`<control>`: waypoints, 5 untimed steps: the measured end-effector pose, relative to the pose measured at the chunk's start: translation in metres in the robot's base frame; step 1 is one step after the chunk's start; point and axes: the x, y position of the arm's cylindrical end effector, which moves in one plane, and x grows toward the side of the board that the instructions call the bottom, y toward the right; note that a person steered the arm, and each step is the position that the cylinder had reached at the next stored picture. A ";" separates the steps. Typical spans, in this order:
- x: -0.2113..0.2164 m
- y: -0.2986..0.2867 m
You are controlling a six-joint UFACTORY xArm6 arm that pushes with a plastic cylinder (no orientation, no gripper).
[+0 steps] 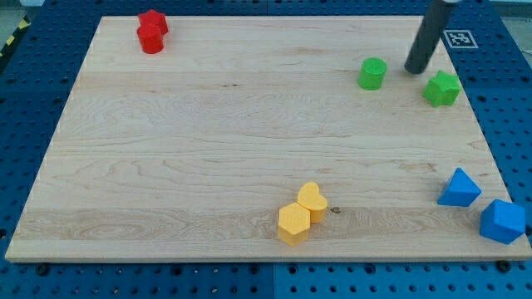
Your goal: Move the green blocks to the center right
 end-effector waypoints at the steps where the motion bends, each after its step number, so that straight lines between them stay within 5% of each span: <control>1: -0.018 -0.061; 5: 0.000 -0.077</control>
